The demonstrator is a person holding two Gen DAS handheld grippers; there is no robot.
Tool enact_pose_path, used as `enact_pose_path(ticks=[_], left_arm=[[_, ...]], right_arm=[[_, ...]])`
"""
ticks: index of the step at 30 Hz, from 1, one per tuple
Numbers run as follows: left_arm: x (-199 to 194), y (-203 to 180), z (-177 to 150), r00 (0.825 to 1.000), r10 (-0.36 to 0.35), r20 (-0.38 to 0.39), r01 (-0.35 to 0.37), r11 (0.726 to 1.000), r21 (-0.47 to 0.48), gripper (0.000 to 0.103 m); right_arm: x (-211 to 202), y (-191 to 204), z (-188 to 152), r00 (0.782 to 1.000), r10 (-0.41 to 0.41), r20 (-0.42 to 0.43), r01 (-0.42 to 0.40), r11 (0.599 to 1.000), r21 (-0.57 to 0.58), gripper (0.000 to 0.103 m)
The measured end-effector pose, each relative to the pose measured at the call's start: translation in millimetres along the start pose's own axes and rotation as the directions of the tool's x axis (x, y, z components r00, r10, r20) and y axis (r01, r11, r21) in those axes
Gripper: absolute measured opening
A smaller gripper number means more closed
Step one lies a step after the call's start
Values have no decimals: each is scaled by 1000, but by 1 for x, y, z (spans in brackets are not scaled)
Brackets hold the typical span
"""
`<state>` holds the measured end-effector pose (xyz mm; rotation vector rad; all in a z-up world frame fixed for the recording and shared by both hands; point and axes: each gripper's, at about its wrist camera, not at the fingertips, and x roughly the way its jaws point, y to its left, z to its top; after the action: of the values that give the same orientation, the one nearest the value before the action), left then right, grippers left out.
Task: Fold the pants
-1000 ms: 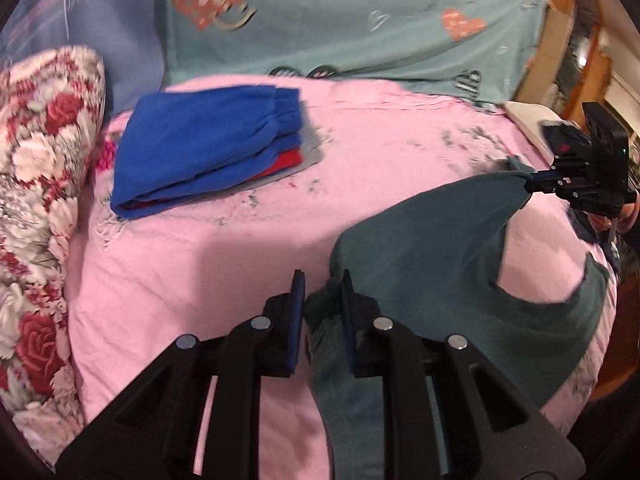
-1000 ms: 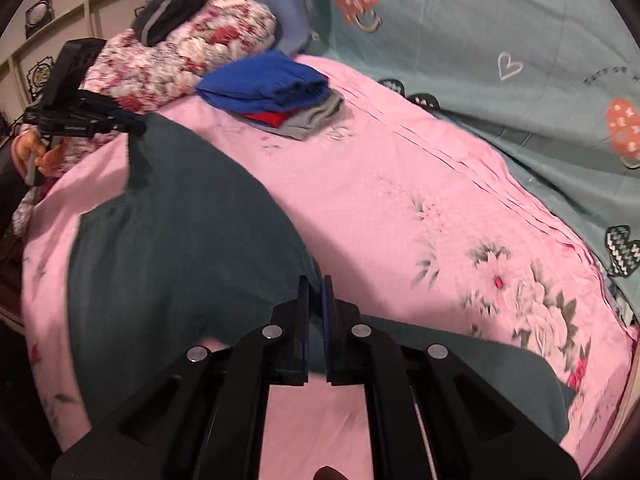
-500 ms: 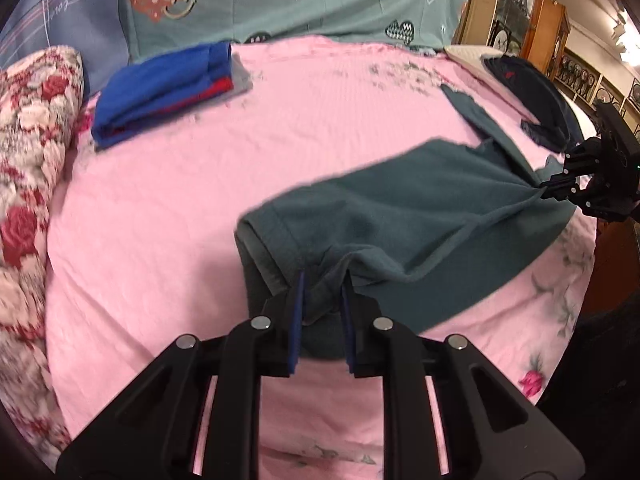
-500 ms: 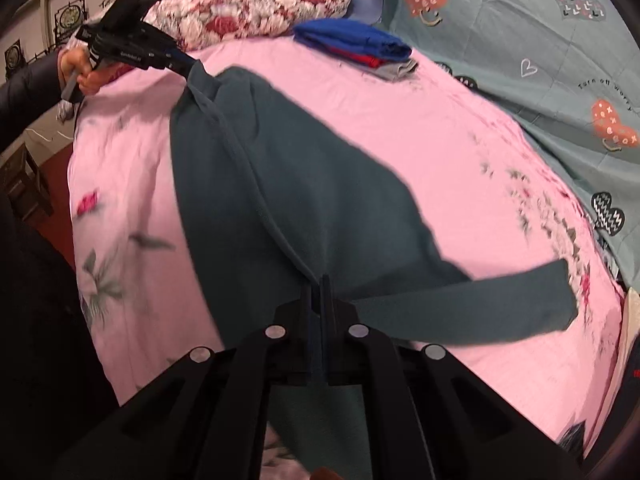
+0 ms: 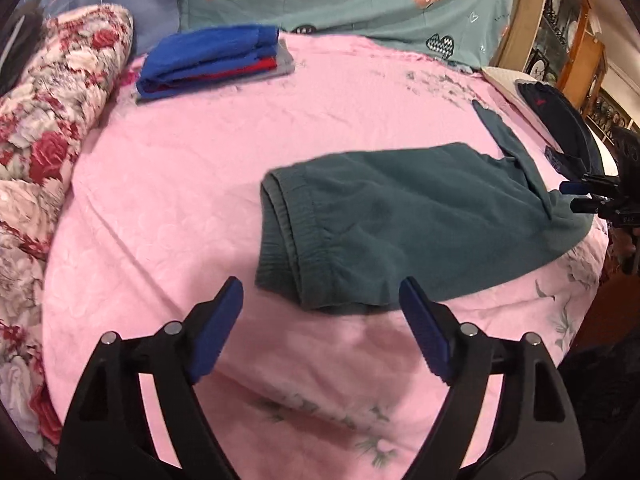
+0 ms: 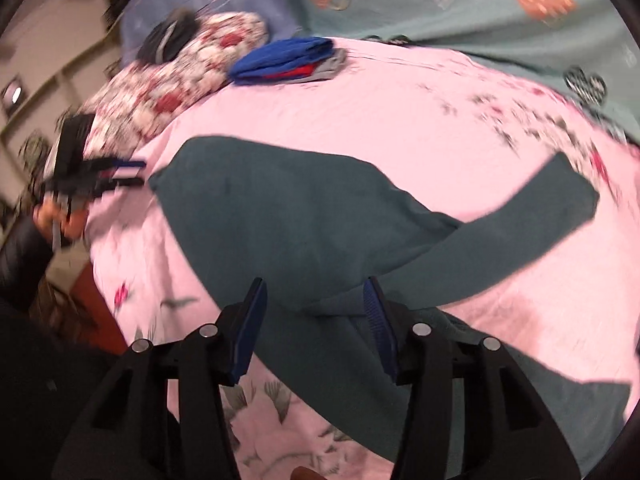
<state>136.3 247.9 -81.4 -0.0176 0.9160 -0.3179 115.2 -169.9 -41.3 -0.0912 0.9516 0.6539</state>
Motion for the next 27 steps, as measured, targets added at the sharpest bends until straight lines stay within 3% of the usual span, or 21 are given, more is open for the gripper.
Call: enact_pose_path(ticks=[2,3,5,6,8,9,11,14,15,16,17,18,21,23,27], left_arm=[[16,-2,-2,999,-18,-48,17,1000,-23,79],[21,-3,-4,998,-29,-62,27,999,-29,64],[27,-6,-5,998,-13,-61,12,1000,-22,47],[27,-5,-4,998,-14,-61,13,1000,-28,26],[21,1,1,999,-30,-40,27,997,-67,23],[16,3,2,1000,-13,-20,12,998,-68,22],[7,8,4,1000,9,15,-8,996,-90,22],[-3,16,2,999,5,54,2,991,-136,22],[-1,17,-1,999,9,38,-4,991,-136,31],[1,17,-4,999,49,16,-46,989,-139,63],[3,17,-7,991,130,-10,-130,980,-149,83],[3,17,-9,982,187,-17,-188,970,-157,95],[-15,20,-10,974,221,50,-206,956,-211,95],[-33,16,-8,963,228,146,-180,942,-285,95],[-33,-29,7,960,111,256,-39,962,-271,95]], right_arm=[[9,-6,1,999,-34,-9,34,997,64,51],[16,-9,-1,998,-64,-20,66,993,101,51],[26,-14,-1,995,-96,-30,100,982,161,51],[31,-19,-1,993,-109,-35,114,973,203,51],[37,-28,-4,993,-111,-32,116,957,266,47],[39,-27,-4,991,-131,-37,136,954,267,39],[36,-22,-8,985,-168,-25,169,954,249,4],[23,-16,-20,992,-125,-7,123,960,251,4],[19,-17,-24,994,-107,-4,104,963,250,5],[14,-21,-24,994,-108,-1,105,960,260,18],[10,-27,-22,993,-120,1,115,956,268,38],[0,-38,-16,987,-160,21,147,946,291,45],[-23,-79,15,952,-290,102,237,902,361,49],[-22,-108,42,927,-360,111,289,868,404,50],[31,-175,103,880,-476,4,417,774,477,50]])
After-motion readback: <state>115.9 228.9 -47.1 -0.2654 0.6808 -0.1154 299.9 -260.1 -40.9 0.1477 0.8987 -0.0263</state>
